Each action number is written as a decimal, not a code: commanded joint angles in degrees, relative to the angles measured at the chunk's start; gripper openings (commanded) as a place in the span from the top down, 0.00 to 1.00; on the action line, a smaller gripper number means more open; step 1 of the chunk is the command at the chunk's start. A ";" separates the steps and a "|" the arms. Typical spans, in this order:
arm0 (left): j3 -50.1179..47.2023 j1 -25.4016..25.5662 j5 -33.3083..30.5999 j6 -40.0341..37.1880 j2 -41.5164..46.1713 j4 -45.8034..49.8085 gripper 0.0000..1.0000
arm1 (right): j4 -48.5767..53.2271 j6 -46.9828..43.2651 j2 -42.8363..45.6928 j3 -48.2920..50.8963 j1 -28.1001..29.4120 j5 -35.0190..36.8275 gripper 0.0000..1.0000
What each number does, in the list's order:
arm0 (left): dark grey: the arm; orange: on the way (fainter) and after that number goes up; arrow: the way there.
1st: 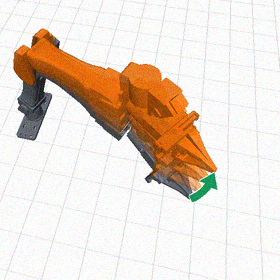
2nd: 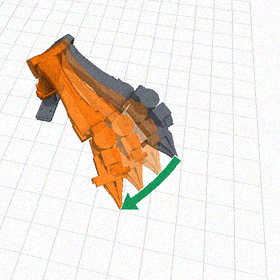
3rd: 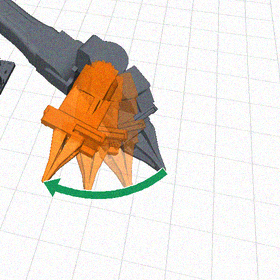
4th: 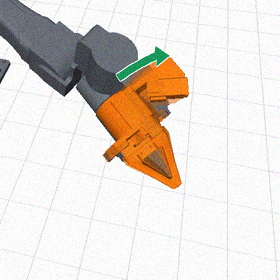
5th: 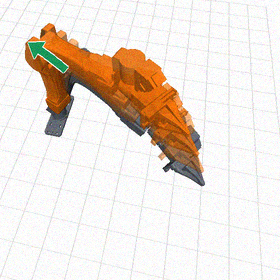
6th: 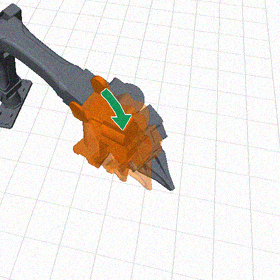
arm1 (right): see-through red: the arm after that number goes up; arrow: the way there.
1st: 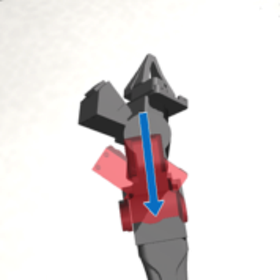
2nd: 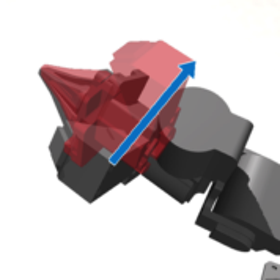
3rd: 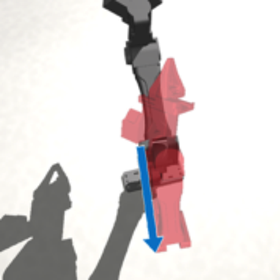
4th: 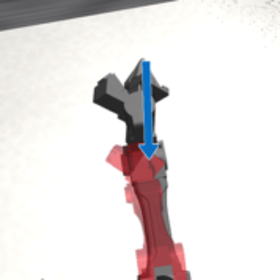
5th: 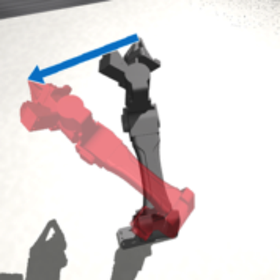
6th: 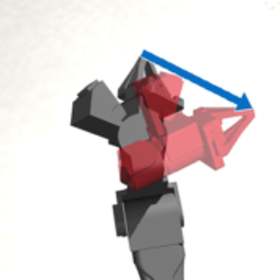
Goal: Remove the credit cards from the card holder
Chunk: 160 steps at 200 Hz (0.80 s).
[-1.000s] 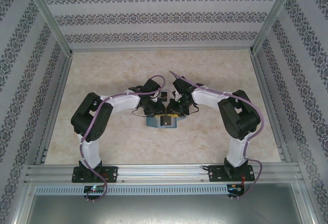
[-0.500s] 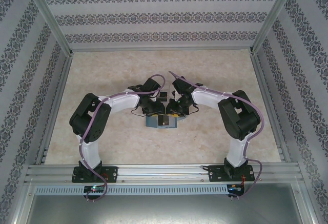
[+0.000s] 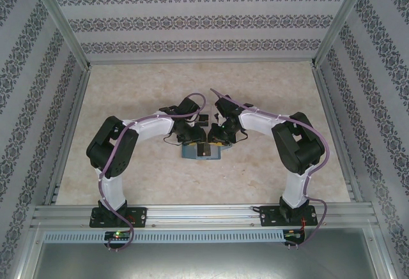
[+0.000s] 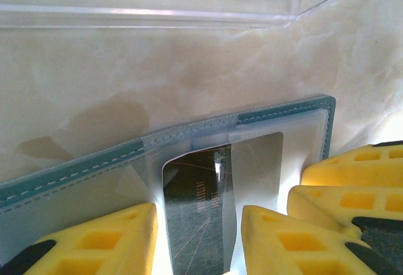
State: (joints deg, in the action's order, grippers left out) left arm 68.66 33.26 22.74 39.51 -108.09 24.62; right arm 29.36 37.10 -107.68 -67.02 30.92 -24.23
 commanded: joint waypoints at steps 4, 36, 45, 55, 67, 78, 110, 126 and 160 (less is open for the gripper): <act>-1.03 -0.67 0.69 0.59 -1.00 -0.54 0.60 | 3.99 -1.12 -0.95 -0.56 0.41 2.78 0.74; -1.24 -0.69 1.52 0.82 -1.63 -1.60 0.61 | 4.17 -1.10 -0.93 -0.51 0.46 2.78 0.74; -1.24 -0.69 1.74 0.75 -1.75 -1.79 0.62 | 4.14 -1.14 -0.95 -0.48 0.48 2.78 0.74; -1.57 -0.74 2.08 1.01 -1.78 -2.31 0.63 | 4.13 -1.22 -0.95 -0.48 0.48 2.78 0.74; -1.79 -0.72 2.33 1.23 -1.79 -2.94 0.64 | 4.14 -1.15 -0.94 -0.50 0.51 2.78 0.74; -2.02 -0.69 2.55 1.36 -1.79 -3.52 0.65 | 4.12 -1.14 -0.86 -0.46 0.54 2.83 0.74; -3.14 -0.82 2.52 1.95 -0.70 -5.05 0.71 | 4.03 -1.15 -0.73 -0.45 0.55 2.79 0.74; -3.58 -0.95 1.92 1.91 0.30 -5.20 0.75 | 3.88 -1.15 -0.83 -0.22 0.58 2.83 0.74; -3.81 -1.21 1.76 1.75 1.36 -4.83 0.83 | 3.79 -1.15 -0.89 -0.12 0.59 2.80 0.74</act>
State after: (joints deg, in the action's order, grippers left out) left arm 66.11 32.64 24.97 41.04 -108.51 20.47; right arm 30.39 37.10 -107.68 -67.29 31.03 -23.62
